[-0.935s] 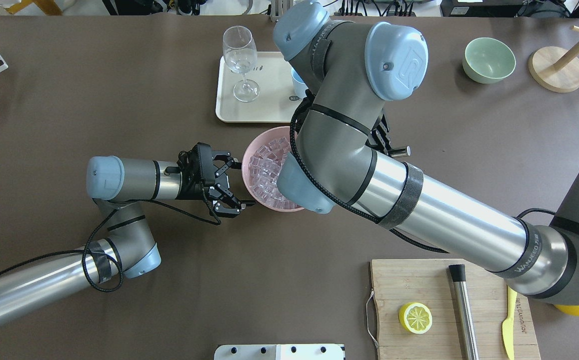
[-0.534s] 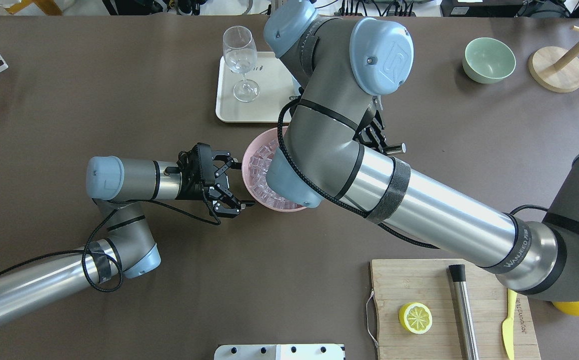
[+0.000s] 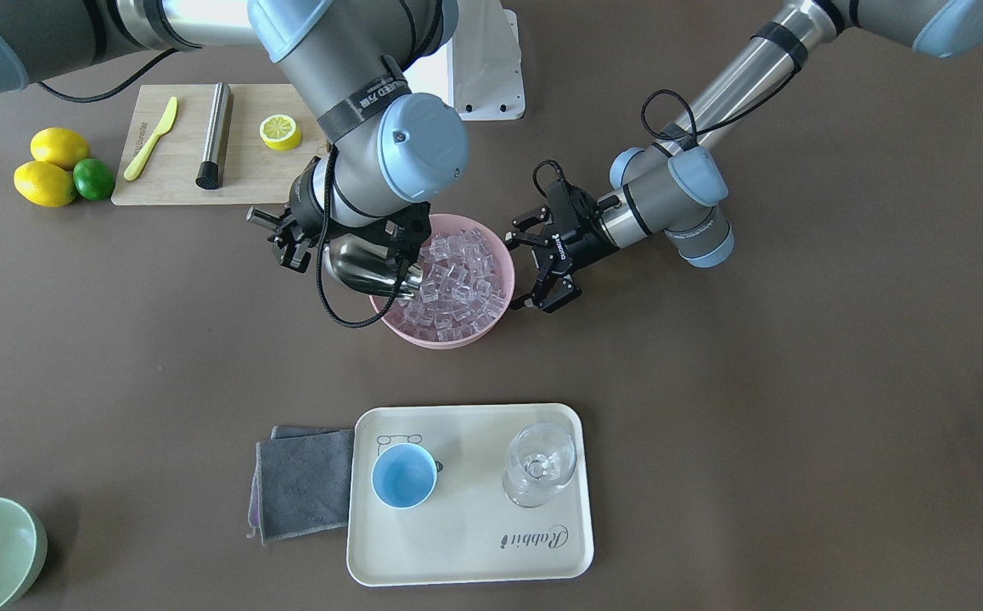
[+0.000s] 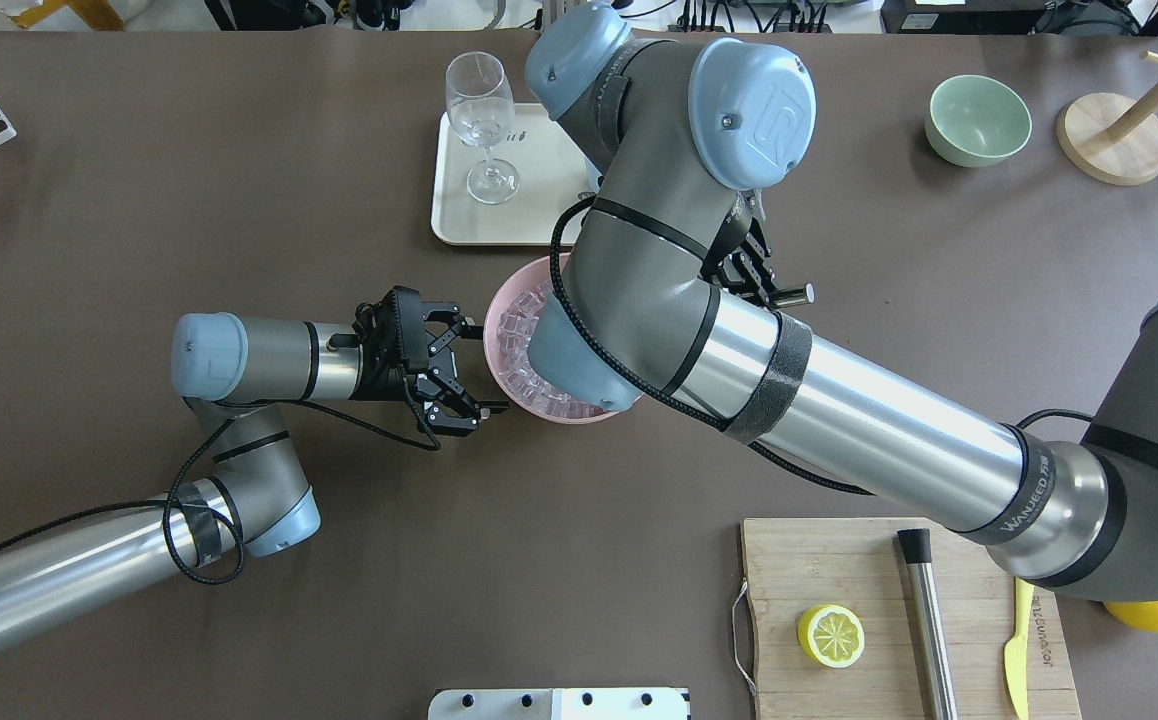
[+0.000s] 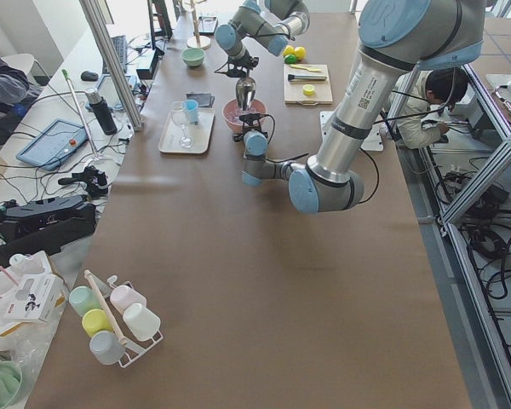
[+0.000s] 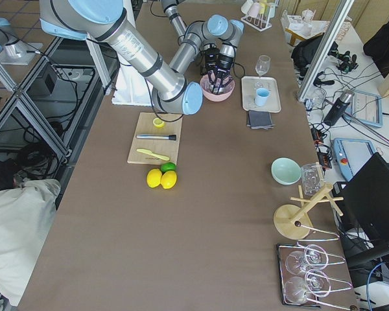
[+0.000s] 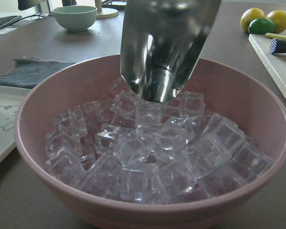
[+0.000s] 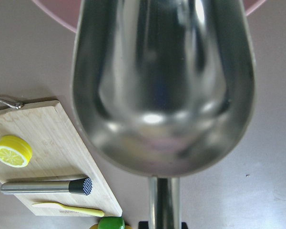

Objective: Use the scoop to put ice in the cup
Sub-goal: 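Lower the metal scoop into the ice cubes with the right gripper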

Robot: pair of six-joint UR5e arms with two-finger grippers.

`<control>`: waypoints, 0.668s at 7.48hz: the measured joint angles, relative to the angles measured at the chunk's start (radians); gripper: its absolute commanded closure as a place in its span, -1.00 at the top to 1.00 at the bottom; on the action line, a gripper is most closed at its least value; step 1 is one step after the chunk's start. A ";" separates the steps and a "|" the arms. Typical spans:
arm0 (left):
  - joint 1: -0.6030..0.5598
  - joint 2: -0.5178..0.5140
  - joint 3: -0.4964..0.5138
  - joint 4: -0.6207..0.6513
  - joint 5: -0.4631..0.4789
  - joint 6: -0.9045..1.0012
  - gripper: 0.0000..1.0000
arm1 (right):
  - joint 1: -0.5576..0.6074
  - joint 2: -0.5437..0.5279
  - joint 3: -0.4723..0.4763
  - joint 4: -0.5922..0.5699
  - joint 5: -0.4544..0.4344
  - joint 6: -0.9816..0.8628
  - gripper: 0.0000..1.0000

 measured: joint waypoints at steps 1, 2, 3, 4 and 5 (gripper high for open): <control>0.000 0.000 0.000 0.000 0.000 0.000 0.97 | 0.000 0.005 -0.011 0.001 -0.003 0.000 -1.00; 0.000 0.001 0.000 0.000 -0.001 0.000 0.97 | 0.000 0.016 -0.028 0.002 -0.004 0.001 -1.00; 0.000 0.001 0.000 0.000 -0.003 0.000 0.97 | 0.000 0.029 -0.049 0.006 -0.004 0.002 -1.00; 0.000 0.002 -0.001 0.000 -0.004 0.001 0.97 | -0.002 0.042 -0.070 0.009 -0.003 0.004 -1.00; 0.000 0.002 -0.002 -0.001 -0.006 0.001 0.97 | -0.008 0.050 -0.084 0.011 -0.002 0.008 -1.00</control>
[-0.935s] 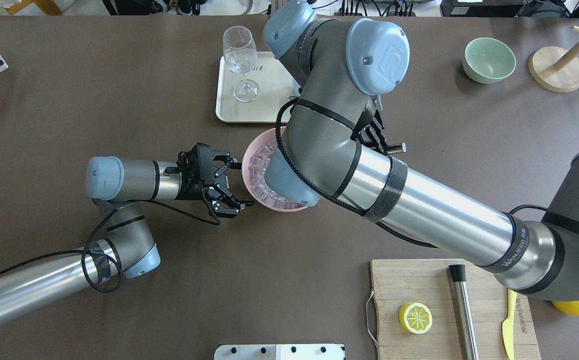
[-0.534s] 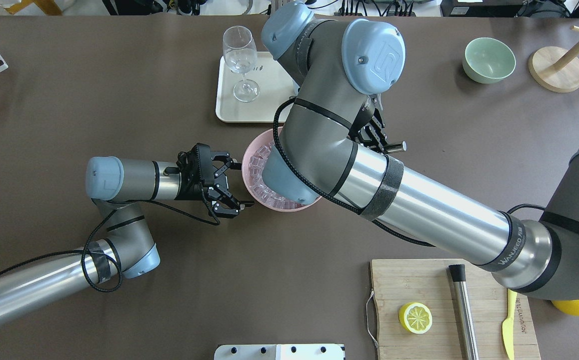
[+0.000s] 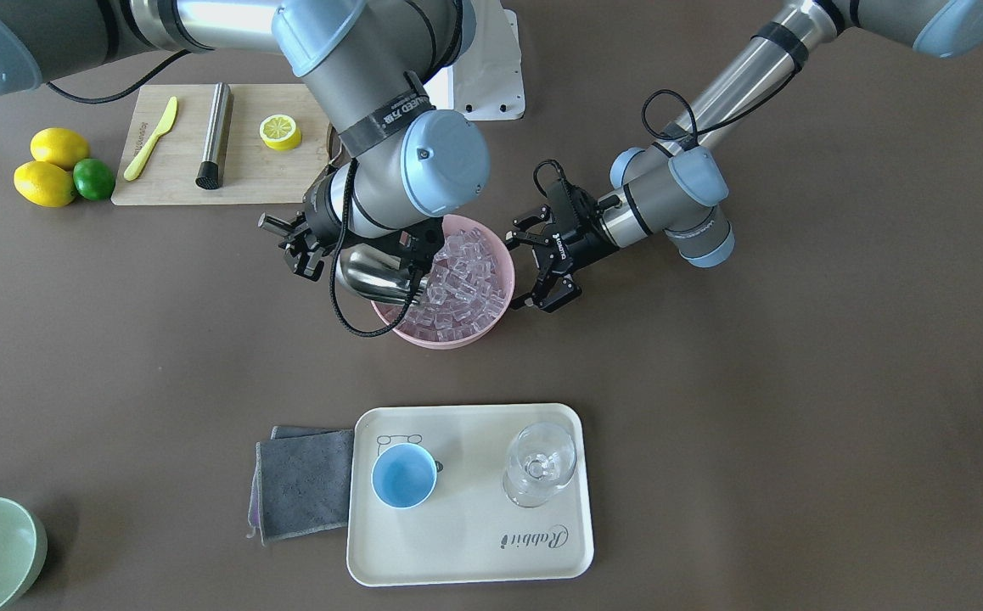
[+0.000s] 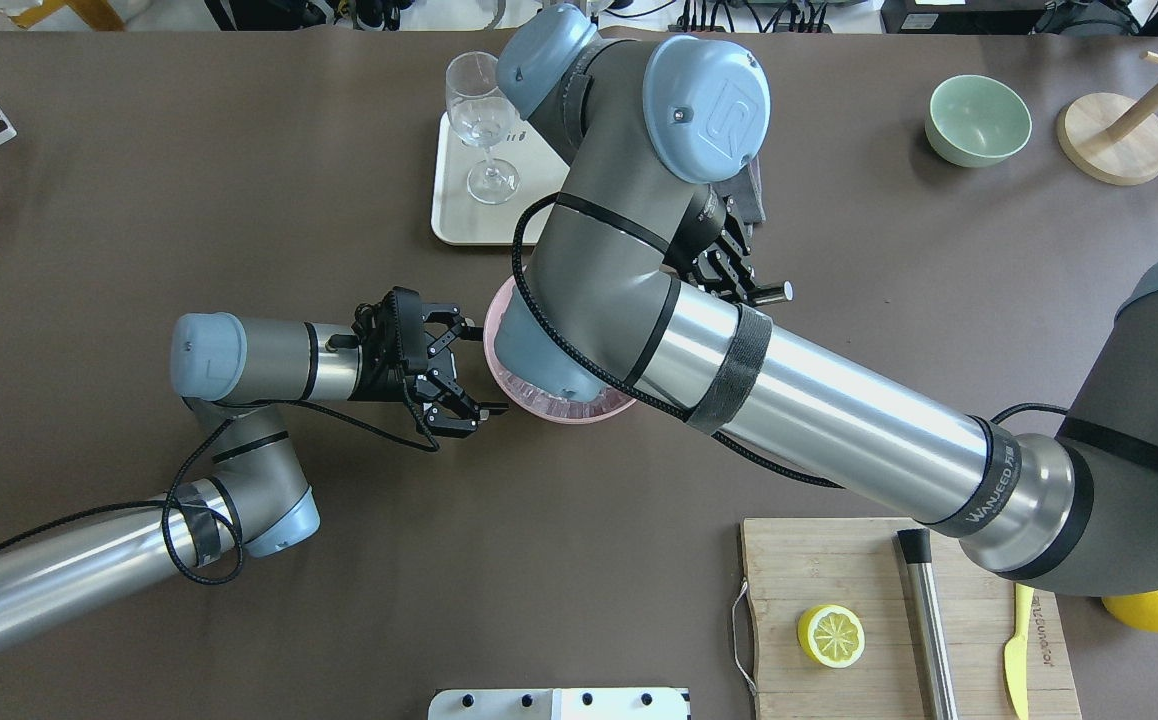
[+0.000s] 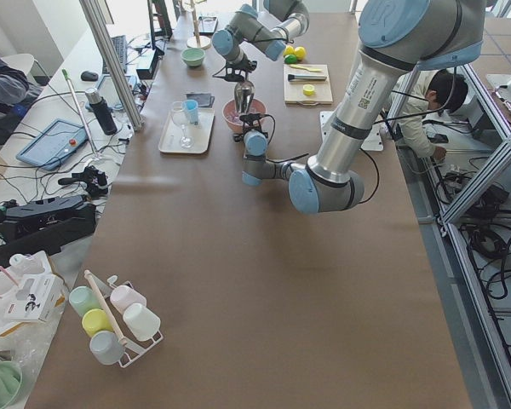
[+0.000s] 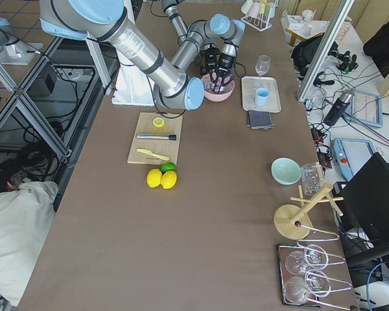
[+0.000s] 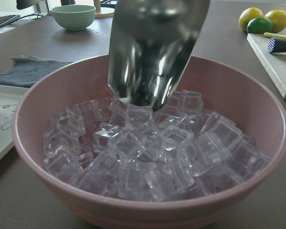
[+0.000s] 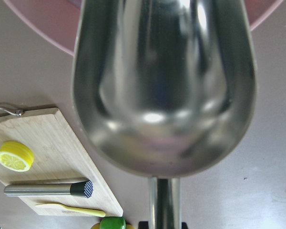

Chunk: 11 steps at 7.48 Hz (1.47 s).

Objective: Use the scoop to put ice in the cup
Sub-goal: 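Lower the metal scoop into the ice cubes with the right gripper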

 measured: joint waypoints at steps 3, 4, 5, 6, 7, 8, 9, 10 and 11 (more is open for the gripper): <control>-0.003 0.000 -0.005 -0.002 0.000 0.000 0.97 | -0.007 0.010 -0.013 0.024 0.006 0.016 -1.00; -0.004 0.000 -0.007 -0.003 0.000 -0.001 0.97 | -0.007 0.010 -0.016 0.041 0.007 0.025 -1.00; -0.005 0.000 -0.009 -0.003 0.000 -0.001 0.97 | -0.007 0.011 -0.024 0.060 0.009 0.038 -1.00; -0.007 0.000 -0.009 -0.004 0.001 -0.001 0.97 | -0.007 0.012 -0.030 0.072 0.011 0.046 -1.00; -0.008 0.000 -0.010 -0.004 0.001 -0.001 0.97 | -0.007 0.012 -0.033 0.087 0.013 0.051 -1.00; -0.008 0.000 -0.010 -0.004 0.001 -0.001 0.97 | -0.007 0.010 -0.034 0.105 0.017 0.066 -1.00; -0.009 0.000 -0.010 -0.004 0.001 -0.001 0.97 | -0.007 0.008 -0.037 0.120 0.027 0.079 -1.00; -0.009 0.000 -0.010 -0.004 0.001 -0.001 0.97 | -0.007 0.005 -0.036 0.139 0.037 0.094 -1.00; -0.010 0.000 -0.010 -0.004 0.001 -0.001 0.97 | -0.007 0.000 -0.031 0.156 0.045 0.110 -1.00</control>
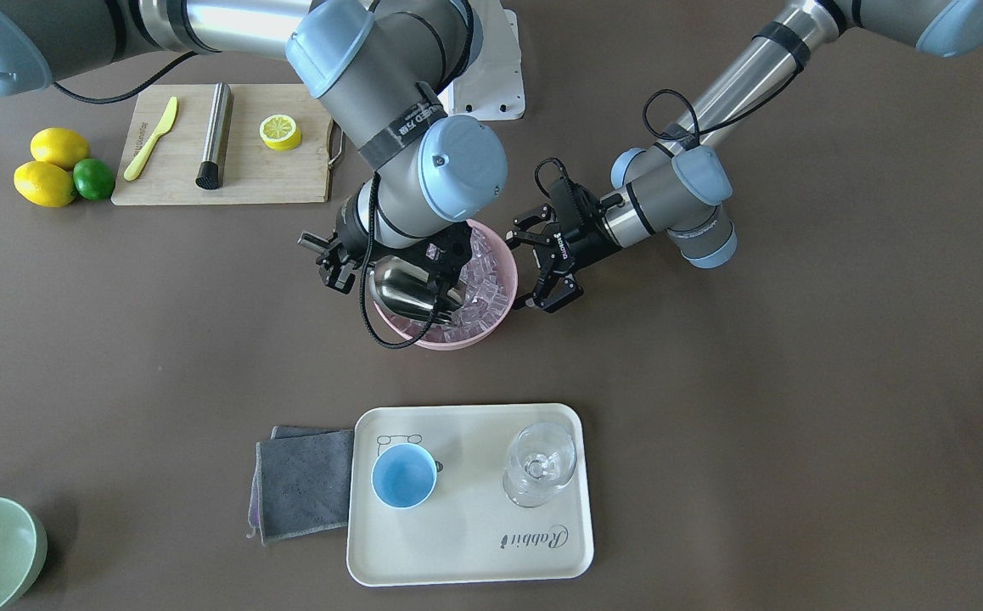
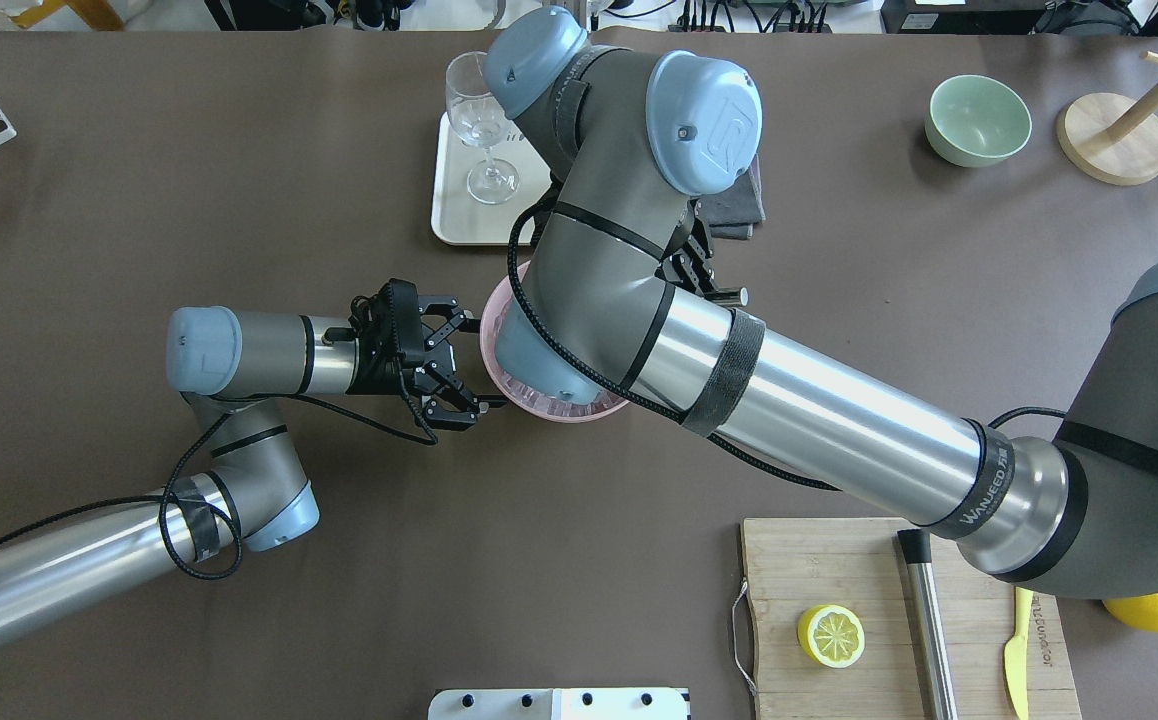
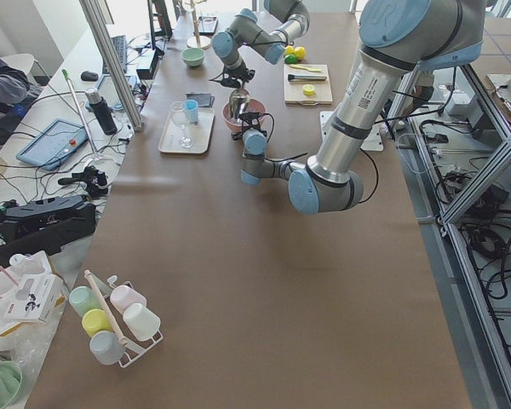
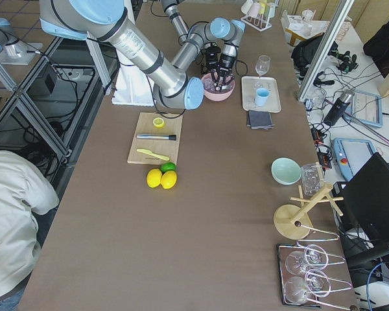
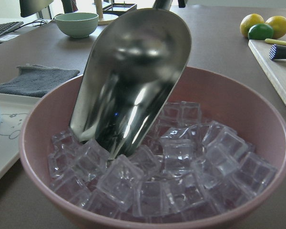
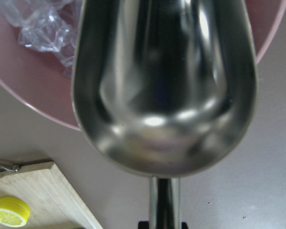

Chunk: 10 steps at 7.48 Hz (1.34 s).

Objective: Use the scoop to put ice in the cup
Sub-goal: 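Lower the metal scoop into the ice cubes with the right gripper, then drag the scoop through the ice and lift it out with the right gripper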

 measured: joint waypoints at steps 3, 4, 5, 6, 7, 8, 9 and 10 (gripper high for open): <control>0.001 0.000 0.001 0.002 0.001 0.000 0.97 | 0.000 -0.029 0.020 0.073 0.021 0.029 -1.00; 0.002 0.000 0.001 0.003 0.002 0.000 0.97 | 0.000 -0.046 0.037 0.087 0.028 0.041 -1.00; 0.002 0.000 0.001 0.004 0.003 0.000 0.97 | 0.000 -0.065 0.056 0.106 0.036 0.060 -1.00; 0.003 0.000 0.002 0.004 0.003 0.000 0.97 | 0.000 -0.081 0.068 0.128 0.043 0.079 -1.00; 0.003 0.000 0.002 0.004 0.004 0.000 0.97 | 0.000 -0.095 0.076 0.146 0.051 0.095 -1.00; 0.004 0.000 0.002 0.005 0.004 0.000 0.97 | 0.000 -0.103 0.079 0.163 0.057 0.104 -1.00; 0.005 0.000 0.002 0.005 0.004 0.000 0.97 | 0.000 -0.108 0.081 0.179 0.064 0.110 -1.00; 0.005 0.000 0.003 0.006 0.005 0.000 0.97 | 0.000 -0.114 0.083 0.200 0.073 0.133 -1.00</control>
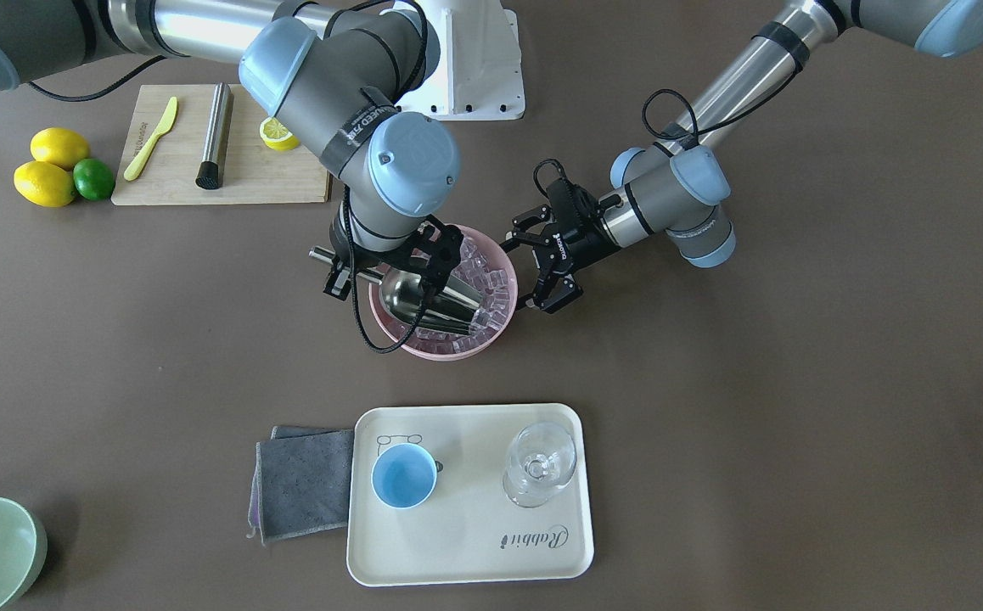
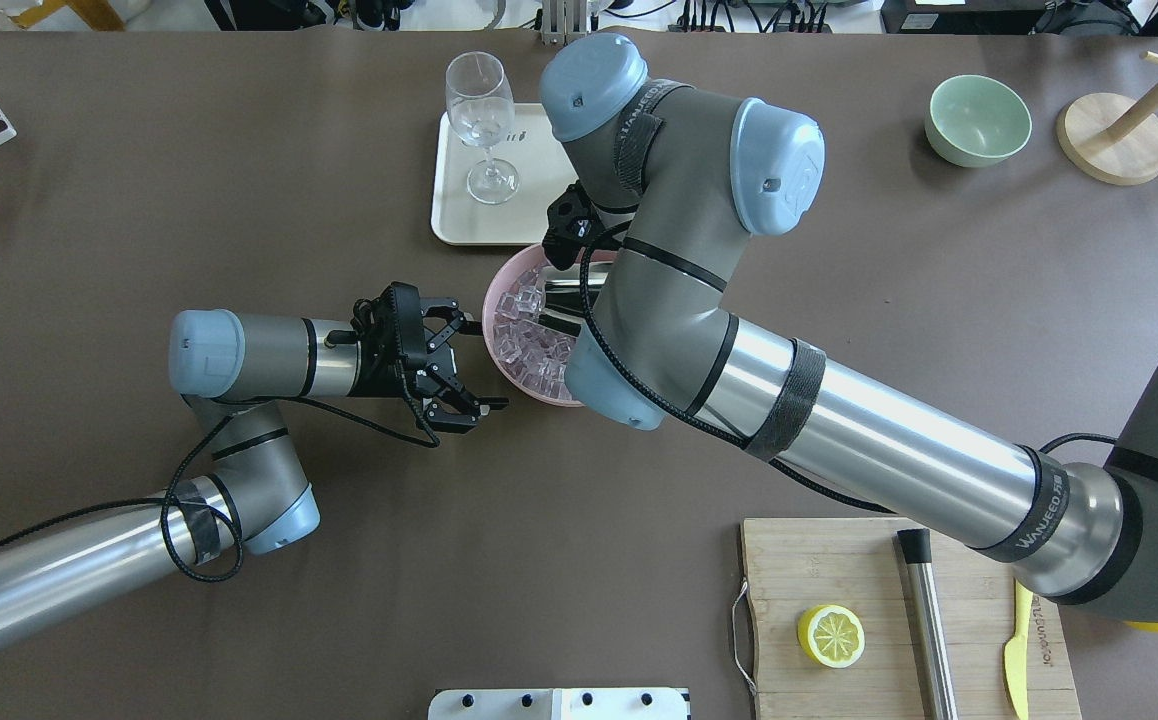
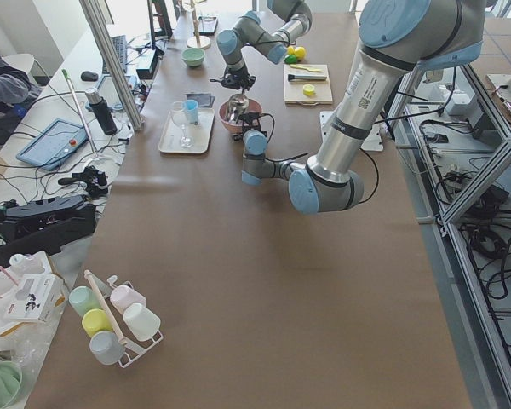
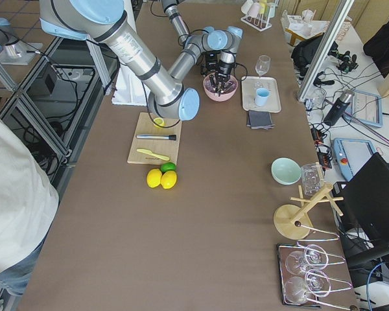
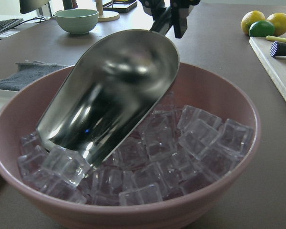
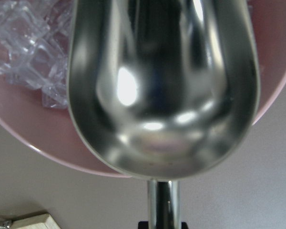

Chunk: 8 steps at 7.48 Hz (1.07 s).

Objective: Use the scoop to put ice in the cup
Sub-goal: 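Drag the scoop through the ice and lift it out with the right gripper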

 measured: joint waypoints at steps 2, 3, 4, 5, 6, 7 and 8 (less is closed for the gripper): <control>0.001 0.000 0.000 0.000 0.000 0.001 0.97 | 0.000 -0.025 0.026 0.035 0.020 0.044 -1.00; 0.002 0.000 0.000 0.000 0.000 0.002 0.97 | 0.000 -0.043 0.047 0.044 0.027 0.055 -1.00; 0.003 0.000 0.000 0.000 0.000 0.004 0.97 | 0.000 -0.060 0.066 0.051 0.030 0.061 -1.00; 0.003 0.000 0.000 0.000 0.000 0.005 0.97 | 0.000 -0.076 0.085 0.062 0.032 0.066 -1.00; 0.004 0.000 0.000 0.001 0.000 0.006 0.97 | 0.000 -0.090 0.100 0.078 0.040 0.079 -1.00; 0.005 0.002 0.000 0.005 -0.002 0.007 0.97 | 0.000 -0.102 0.111 0.099 0.048 0.095 -1.00; 0.005 0.002 -0.001 0.008 -0.002 0.007 0.97 | 0.000 -0.111 0.116 0.120 0.055 0.104 -1.00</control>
